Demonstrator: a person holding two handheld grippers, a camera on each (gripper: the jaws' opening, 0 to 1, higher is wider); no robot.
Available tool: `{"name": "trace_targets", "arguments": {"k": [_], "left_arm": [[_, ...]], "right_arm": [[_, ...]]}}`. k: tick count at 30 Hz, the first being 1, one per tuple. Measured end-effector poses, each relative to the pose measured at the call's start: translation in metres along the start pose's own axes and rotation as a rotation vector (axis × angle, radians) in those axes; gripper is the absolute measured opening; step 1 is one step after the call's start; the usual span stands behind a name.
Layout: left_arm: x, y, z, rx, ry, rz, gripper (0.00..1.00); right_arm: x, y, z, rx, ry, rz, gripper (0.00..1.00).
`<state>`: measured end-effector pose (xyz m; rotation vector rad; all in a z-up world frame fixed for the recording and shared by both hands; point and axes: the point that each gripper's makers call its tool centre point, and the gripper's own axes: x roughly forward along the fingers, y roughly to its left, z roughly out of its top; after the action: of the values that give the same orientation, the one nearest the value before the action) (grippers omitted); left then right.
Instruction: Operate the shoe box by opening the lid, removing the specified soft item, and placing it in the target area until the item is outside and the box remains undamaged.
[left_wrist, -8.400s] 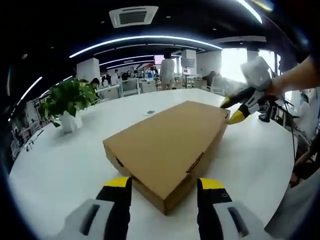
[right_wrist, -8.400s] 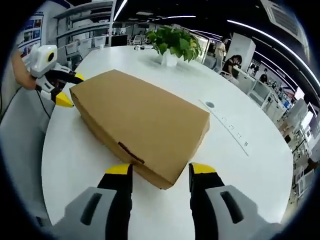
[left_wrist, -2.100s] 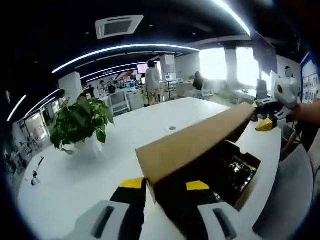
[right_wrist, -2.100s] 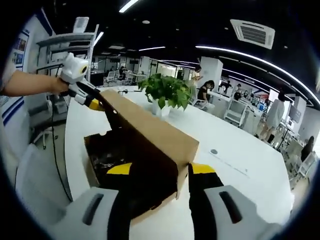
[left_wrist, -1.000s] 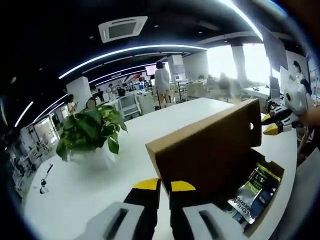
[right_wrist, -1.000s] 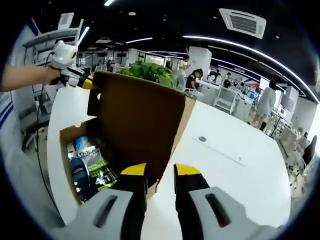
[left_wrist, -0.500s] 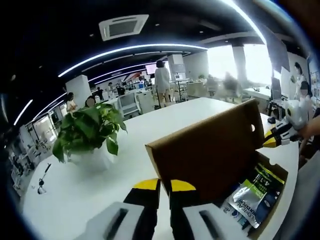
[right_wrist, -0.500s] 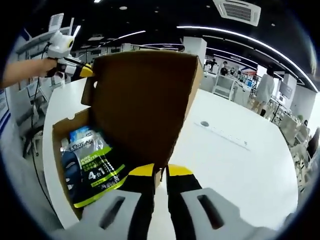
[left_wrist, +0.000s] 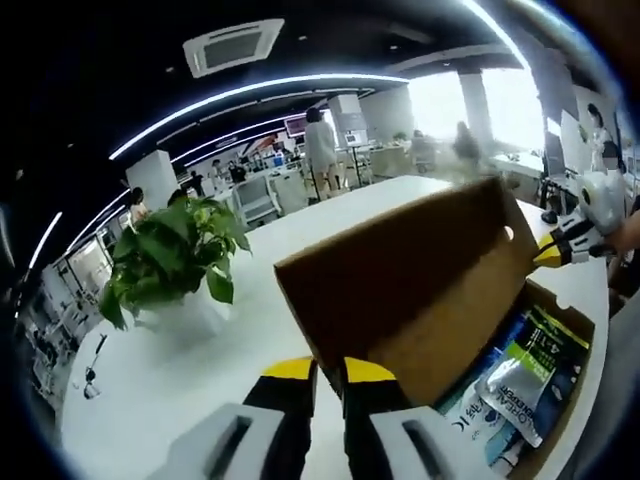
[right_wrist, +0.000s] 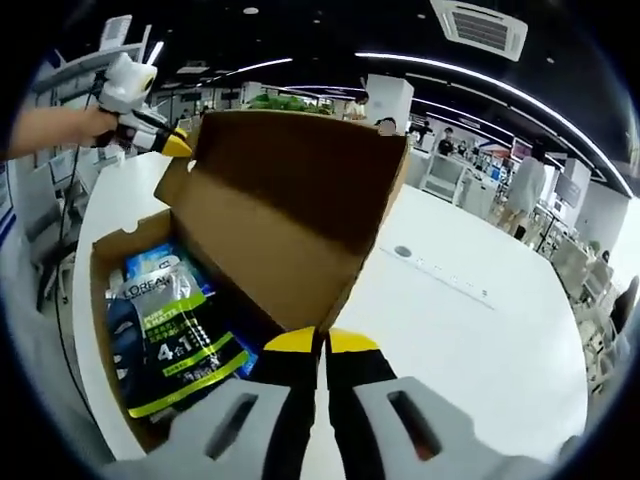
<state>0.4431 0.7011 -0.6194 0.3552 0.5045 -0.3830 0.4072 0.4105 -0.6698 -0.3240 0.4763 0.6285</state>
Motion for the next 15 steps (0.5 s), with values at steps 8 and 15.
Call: {"name": "trace_targets", "arguments": {"k": [8,15], "left_arm": [[-0.004,-0.005,-0.032,-0.077,0.043,0.038,0.12],[-0.009,-0.018,-0.055,-0.148,0.090,0.023,0.06]], "right_arm": [[0.003,-0.002,0.002,-0.020,0.012,0.001,0.01],[0.009,-0.005,0.003,-0.033,0.029,0.006,0.01]]}}
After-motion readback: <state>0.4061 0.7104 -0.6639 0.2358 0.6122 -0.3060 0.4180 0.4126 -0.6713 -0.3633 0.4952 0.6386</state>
